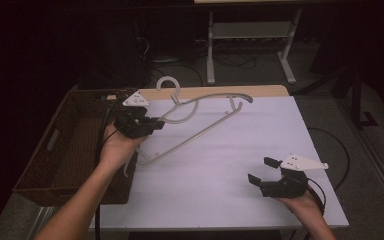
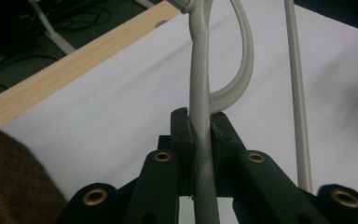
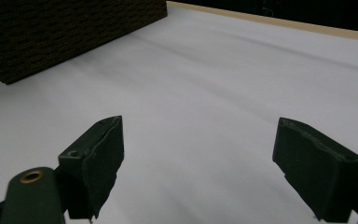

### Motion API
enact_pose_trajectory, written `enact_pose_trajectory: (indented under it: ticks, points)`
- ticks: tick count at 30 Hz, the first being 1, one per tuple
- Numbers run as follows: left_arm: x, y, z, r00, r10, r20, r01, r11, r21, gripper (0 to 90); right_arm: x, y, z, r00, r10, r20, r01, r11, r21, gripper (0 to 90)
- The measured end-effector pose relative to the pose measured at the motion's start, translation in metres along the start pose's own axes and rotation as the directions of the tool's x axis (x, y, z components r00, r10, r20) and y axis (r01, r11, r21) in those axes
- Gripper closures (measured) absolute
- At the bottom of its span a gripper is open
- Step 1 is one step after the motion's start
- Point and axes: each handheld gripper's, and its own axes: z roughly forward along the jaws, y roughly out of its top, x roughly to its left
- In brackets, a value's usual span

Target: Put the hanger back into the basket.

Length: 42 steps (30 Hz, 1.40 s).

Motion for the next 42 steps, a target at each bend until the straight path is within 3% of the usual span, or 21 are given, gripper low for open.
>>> enact_pose_trajectory:
  ticks: [9,17,26,31,42]
  points:
    - [0.025,-0.009,-0.029,0.9976,-0.030,-0.062,0.029,0.9995,-0.015,82.5,0.000,0.000,0.001,1.0000,-0.001,0.002,0.001,1.000,0.000,15.6]
    - [0.048,-0.023,-0.055,0.9900,-0.067,-0.124,0.065,0.9977,-0.022,82.5,0.001,0.000,0.002,1.0000,-0.001,0.001,0.001,1.000,0.001,15.5]
    - [0.073,-0.040,-0.083,0.9761,-0.113,-0.186,0.109,0.9935,-0.035,82.6,0.002,0.000,0.003,1.0000,0.003,0.009,-0.003,1.000,0.003,11.5]
    - [0.087,-0.049,-0.097,0.9672,-0.126,-0.220,0.123,0.9920,-0.027,82.6,0.002,0.002,0.004,0.9994,0.006,0.034,-0.006,1.000,0.003,0.3]
    - [0.113,-0.076,-0.128,0.9425,-0.171,-0.287,0.168,0.9851,-0.034,82.5,0.002,0.002,0.005,0.9990,0.008,0.044,-0.008,1.000,-0.003,0.0]
